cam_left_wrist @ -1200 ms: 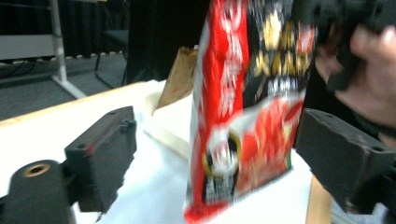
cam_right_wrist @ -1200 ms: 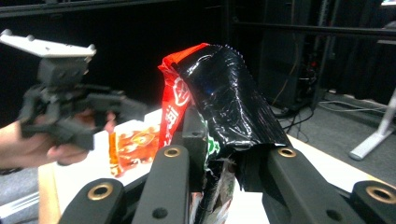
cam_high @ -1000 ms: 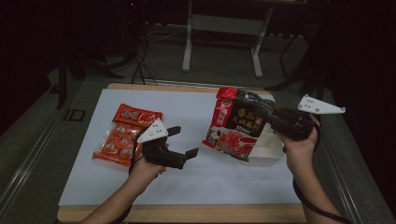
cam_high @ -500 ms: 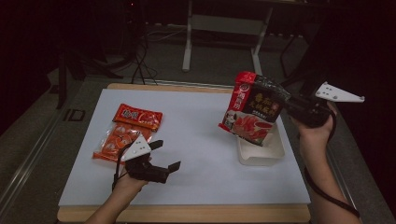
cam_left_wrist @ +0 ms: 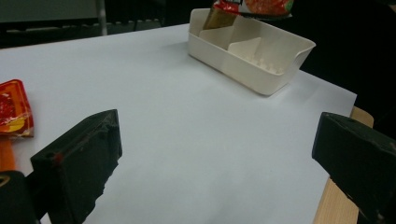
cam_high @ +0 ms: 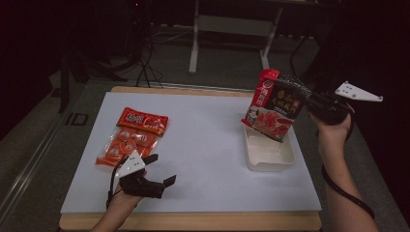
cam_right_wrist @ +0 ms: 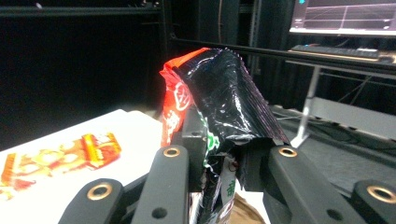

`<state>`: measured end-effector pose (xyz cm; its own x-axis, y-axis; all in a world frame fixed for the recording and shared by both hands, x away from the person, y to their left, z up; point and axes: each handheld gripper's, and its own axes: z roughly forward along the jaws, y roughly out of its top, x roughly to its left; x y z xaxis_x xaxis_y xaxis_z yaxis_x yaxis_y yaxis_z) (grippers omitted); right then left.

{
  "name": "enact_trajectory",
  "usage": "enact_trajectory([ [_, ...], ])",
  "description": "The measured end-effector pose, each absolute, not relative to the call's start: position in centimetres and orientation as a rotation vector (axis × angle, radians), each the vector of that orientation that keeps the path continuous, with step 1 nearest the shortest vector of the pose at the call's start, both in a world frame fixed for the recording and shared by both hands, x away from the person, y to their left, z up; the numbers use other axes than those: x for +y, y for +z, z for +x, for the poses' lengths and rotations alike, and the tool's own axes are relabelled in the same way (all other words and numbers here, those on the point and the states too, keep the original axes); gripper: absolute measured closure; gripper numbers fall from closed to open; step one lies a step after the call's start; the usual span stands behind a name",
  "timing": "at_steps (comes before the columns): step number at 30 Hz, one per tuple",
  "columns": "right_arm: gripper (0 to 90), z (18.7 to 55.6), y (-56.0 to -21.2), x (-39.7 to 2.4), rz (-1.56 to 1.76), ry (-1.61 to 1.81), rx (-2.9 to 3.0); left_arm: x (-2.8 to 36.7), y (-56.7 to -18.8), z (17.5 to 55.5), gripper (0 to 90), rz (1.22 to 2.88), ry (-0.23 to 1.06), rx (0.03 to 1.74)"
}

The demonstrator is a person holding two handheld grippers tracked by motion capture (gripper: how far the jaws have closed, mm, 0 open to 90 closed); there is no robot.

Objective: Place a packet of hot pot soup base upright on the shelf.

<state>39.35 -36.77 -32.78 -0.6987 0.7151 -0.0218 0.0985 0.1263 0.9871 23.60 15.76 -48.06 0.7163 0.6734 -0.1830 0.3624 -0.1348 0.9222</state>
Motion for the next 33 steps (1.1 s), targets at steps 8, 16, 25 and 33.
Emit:
enact_trajectory([
  [8,76.3,41.1,-33.9,-37.7,0.758,1.561,1.954,15.8,-48.9,22.9,2.3,1.739,0.335,0.834],
  [16,76.3,42.6,-35.2,-37.6,0.701,1.499,1.976,16.0,-49.4,22.5,2.3,1.714,0.319,0.839],
  [25,76.2,43.4,-36.9,-36.8,0.662,1.419,2.026,16.1,-49.5,22.5,2.3,1.713,0.319,0.84],
  [33,75.4,43.8,-37.7,-36.8,0.671,1.487,2.044,16.0,-49.7,22.6,2.3,1.714,0.317,0.842],
])
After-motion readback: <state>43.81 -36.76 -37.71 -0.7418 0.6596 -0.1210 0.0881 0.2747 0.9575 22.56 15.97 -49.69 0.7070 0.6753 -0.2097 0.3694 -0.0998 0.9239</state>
